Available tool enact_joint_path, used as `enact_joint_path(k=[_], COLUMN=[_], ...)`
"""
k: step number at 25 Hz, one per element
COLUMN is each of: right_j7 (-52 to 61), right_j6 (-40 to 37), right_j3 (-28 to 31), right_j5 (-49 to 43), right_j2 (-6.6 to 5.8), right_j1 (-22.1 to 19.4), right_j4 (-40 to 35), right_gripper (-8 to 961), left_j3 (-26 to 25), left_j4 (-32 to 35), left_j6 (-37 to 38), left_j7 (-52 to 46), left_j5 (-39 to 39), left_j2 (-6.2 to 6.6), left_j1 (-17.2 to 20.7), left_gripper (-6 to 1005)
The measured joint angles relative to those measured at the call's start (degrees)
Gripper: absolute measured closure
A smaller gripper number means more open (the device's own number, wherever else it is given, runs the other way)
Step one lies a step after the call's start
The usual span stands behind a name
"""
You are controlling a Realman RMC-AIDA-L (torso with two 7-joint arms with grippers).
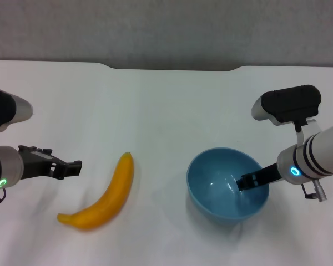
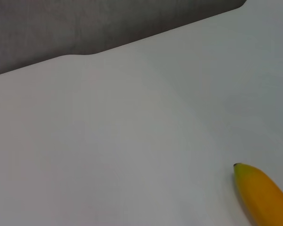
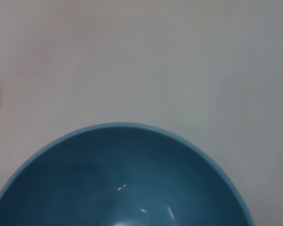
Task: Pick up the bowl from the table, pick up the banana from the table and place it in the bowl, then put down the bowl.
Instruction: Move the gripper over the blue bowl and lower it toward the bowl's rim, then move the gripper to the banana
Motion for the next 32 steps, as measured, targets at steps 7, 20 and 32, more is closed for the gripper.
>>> enact_joint_path(k=[7,20,32], right_j7=[-1.9,-2.4,-2.5], right_j6=[-0.9,-1.1,-3.1], right_j3=[0.3,0.5,3.0], right_j5=[0.6,-0.1,-2.5], right_j2=[-0.01,0.00,-0.10], right_j1=[-0.8,-1.5,-9.5], right_j4=[0.0,1.0,12.7], right_gripper=[601,833,900], left_j3=[0.1,0.8,0.9], left_j4=[0.4,1.4,1.5], left_j6=[1.4,1.8,3.2], left_j7=[0.1,0.0,-0.2], left_j5=[-0.2,-0.4,-1.0], left_j2=[0.00,-0.01,-0.08], left_j1=[0.1,0.1,1.3], left_gripper=[202,201,200])
